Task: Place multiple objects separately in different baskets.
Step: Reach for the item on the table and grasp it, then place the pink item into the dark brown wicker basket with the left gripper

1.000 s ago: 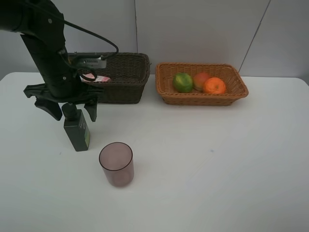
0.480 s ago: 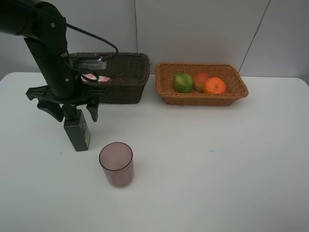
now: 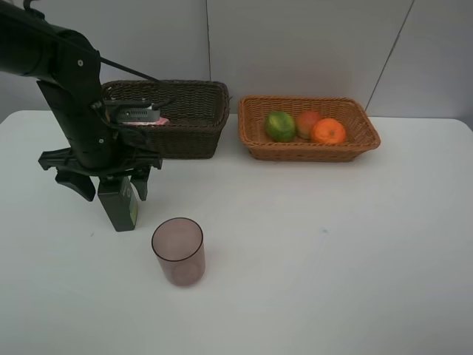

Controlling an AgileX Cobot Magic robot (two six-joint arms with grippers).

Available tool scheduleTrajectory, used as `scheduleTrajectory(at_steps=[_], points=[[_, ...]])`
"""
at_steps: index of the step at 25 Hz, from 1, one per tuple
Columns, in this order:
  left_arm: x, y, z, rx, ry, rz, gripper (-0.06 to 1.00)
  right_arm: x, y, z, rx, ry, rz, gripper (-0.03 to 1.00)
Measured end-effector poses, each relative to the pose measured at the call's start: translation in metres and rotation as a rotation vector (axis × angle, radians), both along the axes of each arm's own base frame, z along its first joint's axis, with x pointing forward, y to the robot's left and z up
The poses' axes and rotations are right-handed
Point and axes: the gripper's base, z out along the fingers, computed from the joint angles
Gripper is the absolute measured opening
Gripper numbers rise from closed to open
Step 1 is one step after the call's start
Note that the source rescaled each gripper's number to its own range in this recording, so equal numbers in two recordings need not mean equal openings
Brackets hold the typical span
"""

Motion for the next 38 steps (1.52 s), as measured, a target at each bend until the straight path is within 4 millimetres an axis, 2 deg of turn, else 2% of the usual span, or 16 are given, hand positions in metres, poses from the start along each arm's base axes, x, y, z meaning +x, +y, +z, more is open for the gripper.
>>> scheduleTrajectory(at_steps=[2, 3, 6, 27, 30, 35, 38], points=[[0.000, 0.000, 0.000, -0.002, -0.005, 0.000, 0.90, 0.000, 0.000, 0.000, 0.000, 0.000, 0.000, 0.89], [0.000, 0.000, 0.000, -0.003, -0.005, 0.000, 0.81, 0.000, 0.000, 0.000, 0.000, 0.000, 0.000, 0.89], [0.000, 0.000, 0.000, -0.003, -0.002, 0.002, 0.42, 0.000, 0.000, 0.000, 0.000, 0.000, 0.000, 0.89], [0.000, -0.001, 0.002, 0.001, 0.020, 0.009, 0.43, 0.000, 0.000, 0.000, -0.001, 0.000, -0.001, 0.89], [0.005, -0.002, 0.022, 0.010, 0.029, -0.002, 0.43, 0.000, 0.000, 0.000, -0.001, 0.000, -0.001, 0.89], [0.023, -0.009, 0.086, -0.033, -0.100, -0.004, 0.43, 0.000, 0.000, 0.000, -0.001, 0.000, -0.001, 0.89], [0.035, -0.011, 0.115, -0.032, -0.201, -0.031, 0.43, 0.000, 0.000, 0.000, -0.001, 0.000, -0.001, 0.89]])
